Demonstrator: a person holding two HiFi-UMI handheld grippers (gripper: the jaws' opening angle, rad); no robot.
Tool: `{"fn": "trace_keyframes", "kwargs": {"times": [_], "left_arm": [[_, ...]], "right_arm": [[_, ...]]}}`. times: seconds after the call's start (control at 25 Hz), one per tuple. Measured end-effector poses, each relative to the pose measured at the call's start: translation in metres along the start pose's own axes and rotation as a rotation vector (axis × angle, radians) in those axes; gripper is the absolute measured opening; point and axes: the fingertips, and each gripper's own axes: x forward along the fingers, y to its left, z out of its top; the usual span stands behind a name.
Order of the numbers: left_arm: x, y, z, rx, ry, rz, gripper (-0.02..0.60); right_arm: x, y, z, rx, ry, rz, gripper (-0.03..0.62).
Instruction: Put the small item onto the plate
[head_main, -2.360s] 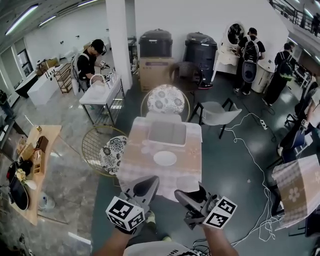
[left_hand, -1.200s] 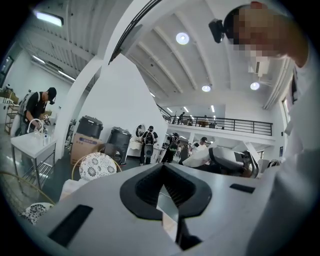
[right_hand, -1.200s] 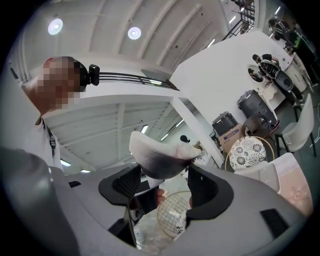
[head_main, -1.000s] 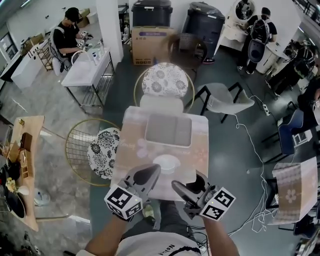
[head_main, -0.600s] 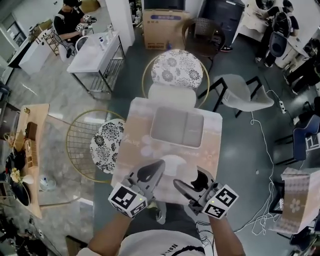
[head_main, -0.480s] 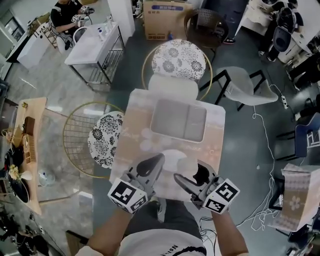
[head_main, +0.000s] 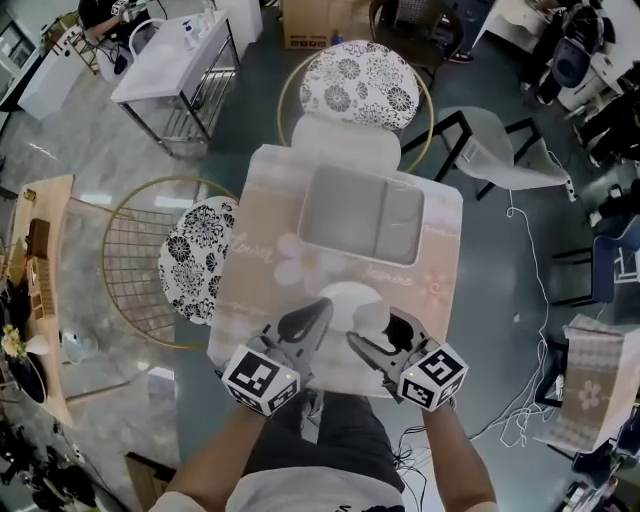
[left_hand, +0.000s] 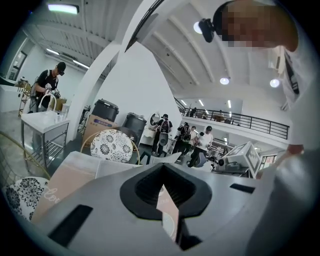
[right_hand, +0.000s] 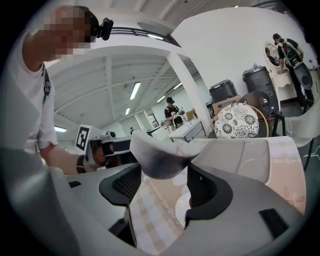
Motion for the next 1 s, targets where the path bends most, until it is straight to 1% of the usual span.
{"fn": "trace_keyframes", "kwargs": {"times": [0.2, 0.48, 0.64, 0.8, 0.92, 1.0], "left_arm": [[0.005, 0.01, -0.03, 0.007, 0.033, -0.013, 0.005], [0.024, 0.023, -0.058, 0.033, 0.055, -0.022, 0.005], [0.031, 0.03, -0.067, 0.022, 0.055, -0.013, 0.005], [0.034, 0.033, -0.081, 0.01, 0.068, -0.006, 0.005], [0.034, 0.041, -0.091, 0.003, 0.076, 0.005, 0.005], [0.033, 0.045, -0.096, -0.002, 0.083, 0.014, 0.004]], "right_arm": [[0.016, -0.025, -0.046, -0.096, 0.144, -0.03, 0.288], [0.035, -0.055, -0.092, -0.211, 0.319, -0.059, 0.288], [0.041, -0.07, -0.115, -0.275, 0.431, -0.063, 0.288], [0.045, -0.084, -0.141, -0.307, 0.532, -0.078, 0.287], [0.05, -0.092, -0.157, -0.335, 0.595, -0.097, 0.268], [0.053, -0.092, -0.161, -0.353, 0.613, -0.1, 0.227]]}}
